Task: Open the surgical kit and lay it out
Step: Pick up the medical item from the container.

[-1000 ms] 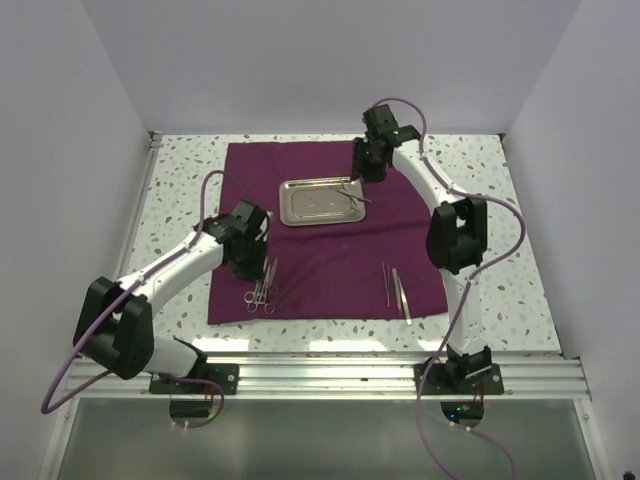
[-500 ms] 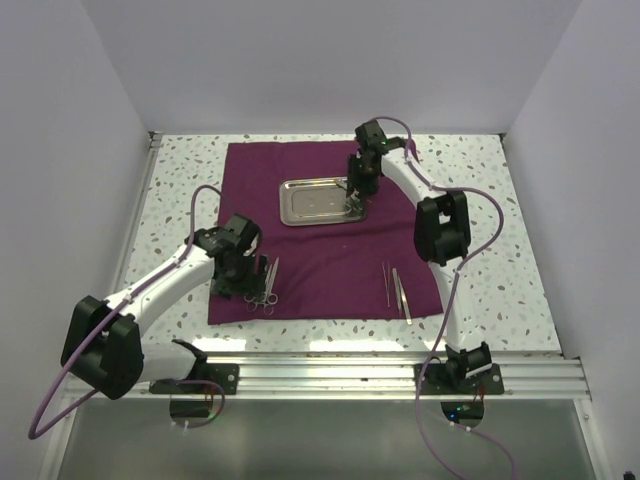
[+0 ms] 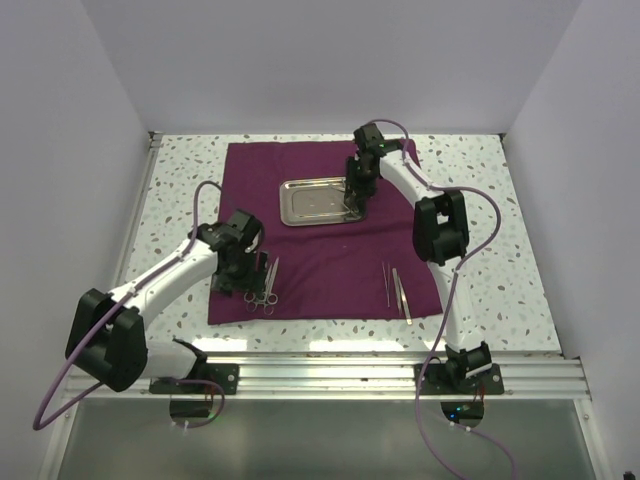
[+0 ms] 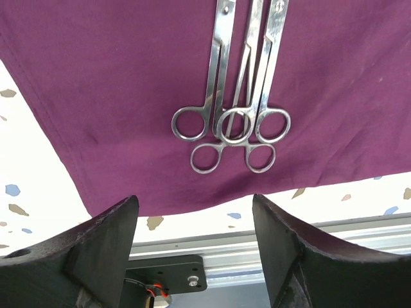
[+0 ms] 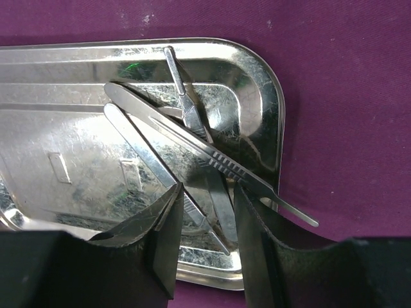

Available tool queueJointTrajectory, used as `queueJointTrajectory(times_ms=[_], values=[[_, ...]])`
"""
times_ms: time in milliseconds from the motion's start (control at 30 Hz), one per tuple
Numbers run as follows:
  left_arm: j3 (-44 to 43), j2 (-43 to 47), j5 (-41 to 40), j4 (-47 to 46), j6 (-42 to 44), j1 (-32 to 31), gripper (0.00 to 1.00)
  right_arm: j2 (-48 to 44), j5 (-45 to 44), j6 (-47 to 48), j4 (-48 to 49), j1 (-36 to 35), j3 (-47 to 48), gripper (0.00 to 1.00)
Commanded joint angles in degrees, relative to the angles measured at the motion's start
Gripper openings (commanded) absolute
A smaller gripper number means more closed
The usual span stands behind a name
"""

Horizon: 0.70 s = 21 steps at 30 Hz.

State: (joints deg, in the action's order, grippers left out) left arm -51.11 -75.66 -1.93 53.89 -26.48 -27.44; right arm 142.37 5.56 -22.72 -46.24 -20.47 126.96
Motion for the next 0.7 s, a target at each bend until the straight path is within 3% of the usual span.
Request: queueJointTrajectory(times_ms=[0,400,667], values=[[-2.9,-1.2,-0.4,0.1,-0.5,-0.2,0.75,-1.6,-0.3,1.7,0.6,-0.1,2.6,0.41],[-5.7,-3.3,-0.3,1.0,0.1,-0.2,0.73,3.0,-10.3,5.4,-4.9,-3.7,2.3,0.37],[-7.1,-4.7,-0.6,1.1,0.3,-0.2,0.71,2.9,-7.8,3.8,-4.9,-6.1,-0.4,0.33]])
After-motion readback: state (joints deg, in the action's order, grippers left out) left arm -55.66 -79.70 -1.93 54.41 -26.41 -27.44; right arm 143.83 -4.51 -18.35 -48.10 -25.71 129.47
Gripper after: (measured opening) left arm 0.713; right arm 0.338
